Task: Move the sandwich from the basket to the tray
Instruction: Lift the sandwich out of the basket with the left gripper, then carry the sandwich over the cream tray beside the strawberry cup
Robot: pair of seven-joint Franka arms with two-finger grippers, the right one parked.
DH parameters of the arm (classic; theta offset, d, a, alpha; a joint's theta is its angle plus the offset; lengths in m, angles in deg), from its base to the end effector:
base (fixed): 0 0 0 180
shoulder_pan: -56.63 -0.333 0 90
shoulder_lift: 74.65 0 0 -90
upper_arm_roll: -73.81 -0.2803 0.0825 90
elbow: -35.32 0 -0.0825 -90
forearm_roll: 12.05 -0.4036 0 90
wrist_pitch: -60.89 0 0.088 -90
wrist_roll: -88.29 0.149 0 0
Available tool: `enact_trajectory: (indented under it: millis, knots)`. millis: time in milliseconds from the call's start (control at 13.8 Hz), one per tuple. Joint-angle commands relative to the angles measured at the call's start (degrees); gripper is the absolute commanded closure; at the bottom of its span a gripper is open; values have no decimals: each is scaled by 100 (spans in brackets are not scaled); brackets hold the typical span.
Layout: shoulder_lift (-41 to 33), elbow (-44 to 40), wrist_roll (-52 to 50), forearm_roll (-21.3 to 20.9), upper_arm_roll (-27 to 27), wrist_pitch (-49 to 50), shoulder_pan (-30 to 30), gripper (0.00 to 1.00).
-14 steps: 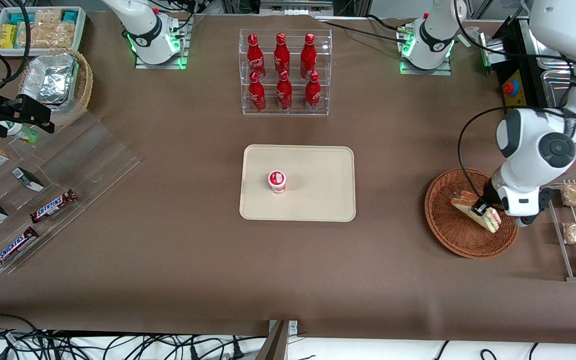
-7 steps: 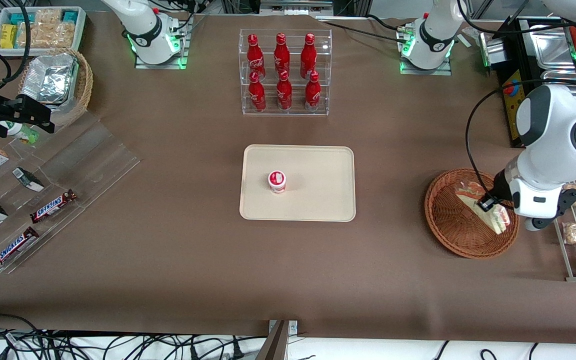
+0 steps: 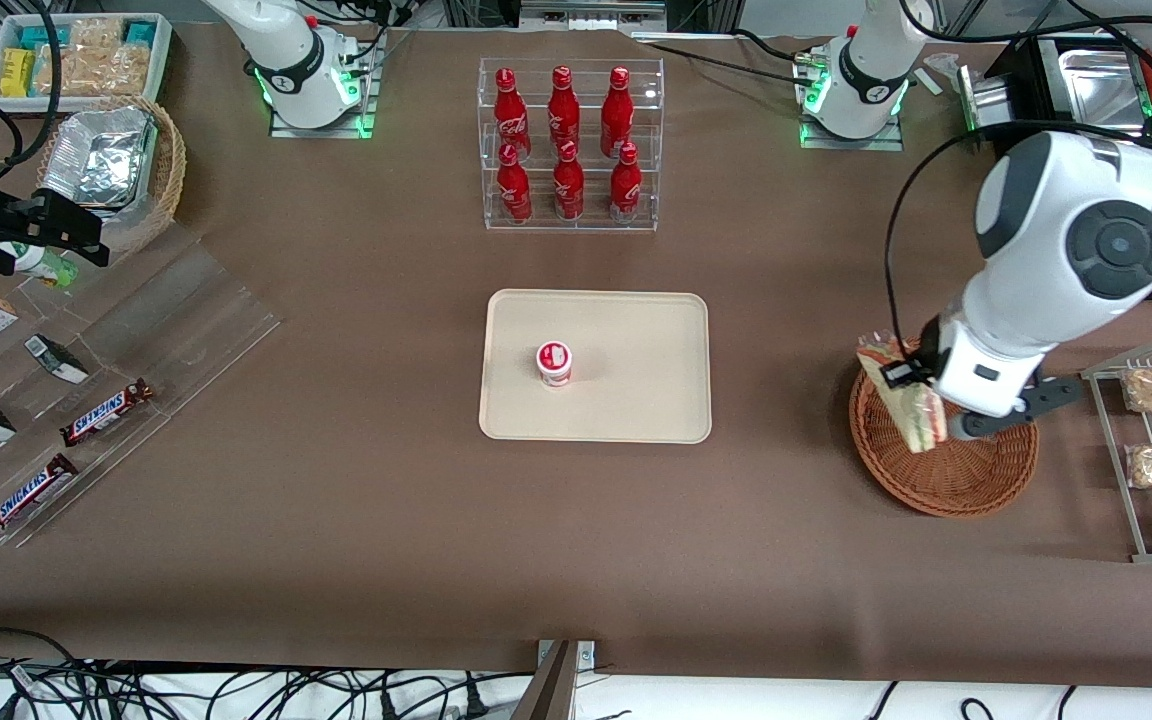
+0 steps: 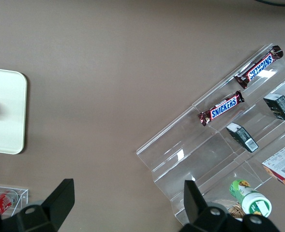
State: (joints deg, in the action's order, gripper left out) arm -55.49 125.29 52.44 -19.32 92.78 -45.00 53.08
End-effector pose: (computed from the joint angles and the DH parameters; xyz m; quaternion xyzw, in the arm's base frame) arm 0.6415 -0.1451 0.3728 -0.9858 -0.1664 0.0139 0.0145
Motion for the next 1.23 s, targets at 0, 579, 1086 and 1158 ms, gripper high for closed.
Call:
enact_trajectory:
  millis: [0, 579, 1086, 1158]
  knots:
    - [79, -165, 140, 209, 308, 165, -6, 100]
    - [281, -147, 122, 113, 652, -220, 547, 100]
    - [598, -86, -27, -90, 643, -466, 1216, 94]
    - [676, -42, -150, -98, 634, -607, 1286, 94]
